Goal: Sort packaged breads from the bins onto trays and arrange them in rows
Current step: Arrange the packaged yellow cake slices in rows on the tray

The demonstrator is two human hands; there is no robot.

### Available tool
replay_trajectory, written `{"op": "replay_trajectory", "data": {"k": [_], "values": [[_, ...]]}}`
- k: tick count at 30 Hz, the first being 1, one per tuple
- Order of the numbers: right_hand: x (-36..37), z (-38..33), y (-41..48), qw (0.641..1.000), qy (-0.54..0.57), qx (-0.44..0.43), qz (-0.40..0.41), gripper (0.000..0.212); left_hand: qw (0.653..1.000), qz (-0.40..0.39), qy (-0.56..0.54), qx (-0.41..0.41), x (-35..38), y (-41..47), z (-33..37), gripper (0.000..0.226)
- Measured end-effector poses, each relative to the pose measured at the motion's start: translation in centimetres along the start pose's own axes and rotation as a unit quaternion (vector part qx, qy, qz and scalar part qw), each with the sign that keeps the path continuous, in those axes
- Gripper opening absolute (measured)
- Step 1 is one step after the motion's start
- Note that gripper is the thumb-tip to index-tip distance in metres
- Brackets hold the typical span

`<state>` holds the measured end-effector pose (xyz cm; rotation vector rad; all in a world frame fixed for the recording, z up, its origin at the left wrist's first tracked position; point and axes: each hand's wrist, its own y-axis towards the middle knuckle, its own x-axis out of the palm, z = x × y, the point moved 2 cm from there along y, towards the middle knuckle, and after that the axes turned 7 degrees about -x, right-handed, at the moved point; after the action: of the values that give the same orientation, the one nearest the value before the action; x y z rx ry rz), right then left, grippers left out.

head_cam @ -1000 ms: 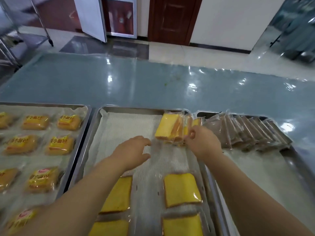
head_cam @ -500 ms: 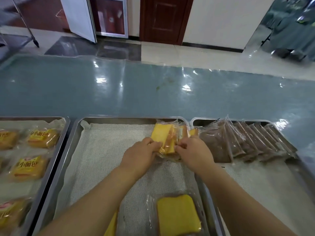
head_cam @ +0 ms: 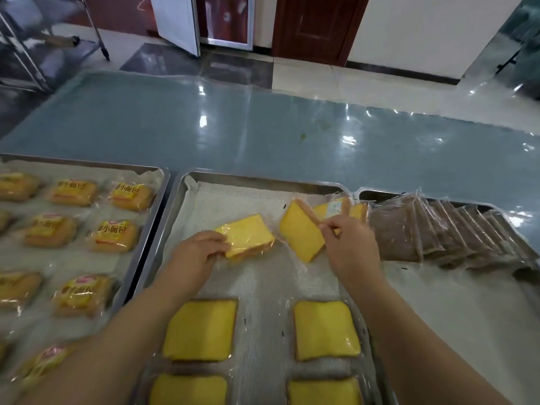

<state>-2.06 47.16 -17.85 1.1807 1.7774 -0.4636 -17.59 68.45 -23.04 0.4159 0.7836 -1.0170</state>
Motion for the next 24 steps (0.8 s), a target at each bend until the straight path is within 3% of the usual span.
{"op": "replay_trajectory", "data": {"k": [7,12,15,24], "values": [[0.8,-1.2,-1.0,1.000,0.024,-0.005,0.004,0.017,0.994,-0.049,0.090,-0.026,-2.3,-1.8,-2.2,0.032],[1.4,-1.6,-1.3,1.000,0.018,0.005,0.013,0.018,0.976,-0.139,0.169,-0.019,-0.4,-0.5,-1.9,0.080],[1.2,-1.6,-1.4,1.000,0.026,0.012,0.008,0.017,0.960,-0.163,0.226,-0.016,0.5,1.0,-1.5,0.095],[0.9,-1.4,-1.7,0.998,0.049,0.029,0.009,0.017,0.968,-0.171,0.181,0.011,-0.7,1.6,-1.3,0.081]]}}
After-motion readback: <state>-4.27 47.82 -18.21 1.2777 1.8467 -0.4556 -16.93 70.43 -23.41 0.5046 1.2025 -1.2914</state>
